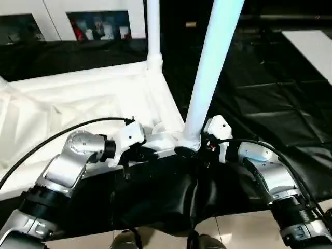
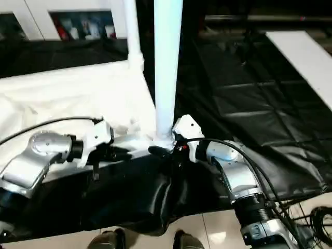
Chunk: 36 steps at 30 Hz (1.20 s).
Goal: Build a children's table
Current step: Rotate leg to tighten
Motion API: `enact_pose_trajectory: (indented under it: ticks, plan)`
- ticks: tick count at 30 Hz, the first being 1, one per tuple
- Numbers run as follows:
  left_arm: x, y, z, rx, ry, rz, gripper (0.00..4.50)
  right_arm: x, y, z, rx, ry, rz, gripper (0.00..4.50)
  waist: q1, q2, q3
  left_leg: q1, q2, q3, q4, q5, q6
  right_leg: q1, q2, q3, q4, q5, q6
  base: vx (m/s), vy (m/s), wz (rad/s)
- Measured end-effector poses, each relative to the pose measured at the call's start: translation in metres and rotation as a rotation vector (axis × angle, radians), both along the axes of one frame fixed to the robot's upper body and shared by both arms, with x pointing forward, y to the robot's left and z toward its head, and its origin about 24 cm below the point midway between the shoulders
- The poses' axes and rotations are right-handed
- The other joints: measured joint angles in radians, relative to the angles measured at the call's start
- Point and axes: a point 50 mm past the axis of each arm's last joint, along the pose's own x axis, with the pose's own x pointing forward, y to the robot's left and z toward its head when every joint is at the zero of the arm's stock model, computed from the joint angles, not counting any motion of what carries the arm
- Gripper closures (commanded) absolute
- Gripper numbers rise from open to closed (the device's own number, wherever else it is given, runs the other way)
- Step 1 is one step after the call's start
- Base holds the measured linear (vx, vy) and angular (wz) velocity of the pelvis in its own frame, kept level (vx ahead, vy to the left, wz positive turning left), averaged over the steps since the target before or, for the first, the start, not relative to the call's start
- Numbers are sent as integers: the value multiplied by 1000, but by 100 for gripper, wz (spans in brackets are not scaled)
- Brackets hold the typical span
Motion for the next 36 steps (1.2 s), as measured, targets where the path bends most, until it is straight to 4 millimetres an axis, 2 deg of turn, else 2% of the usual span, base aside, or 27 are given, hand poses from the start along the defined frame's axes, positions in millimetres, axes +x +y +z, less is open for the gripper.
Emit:
enact_pose_trajectory:
  ticks: [4,14,27,28,32,36]
  plan:
    - [0,-1,2,-6,-1,-6,450,1,3,5,26,-15,6,23,0,3,6,0,0,1,-1,0,0,0,0,0,0,-2,0,0,0,0]
    - [1,-1,2,-6,0,-6,450,0,4,7,31,-38,26,23,-1,3,6,0,0,1,-1,0,1,0,0,0,0,-2,0,0,0,0]
    - [2,0,2,-3,1,-4,450,4,3,6,25,-27,32,127,-1,3,6,0,0,1,2,3,4,0,0,0,3,-2,0,0,0,0]
    - [2,0,2,-3,1,-4,450,4,3,5,24,-25,31,145,-1,3,6,0,1,1,2,3,5,0,0,1,3,-2,-1,0,0,0]
    - [2,0,2,-3,2,-3,450,4,3,4,26,-24,32,171,-1,3,6,1,1,1,3,3,5,0,0,1,5,-2,-1,0,0,0]
    - [2,0,1,-2,3,-2,450,4,3,3,28,-27,32,178,-1,3,6,1,1,1,4,4,5,0,0,1,7,-3,-1,0,0,0]
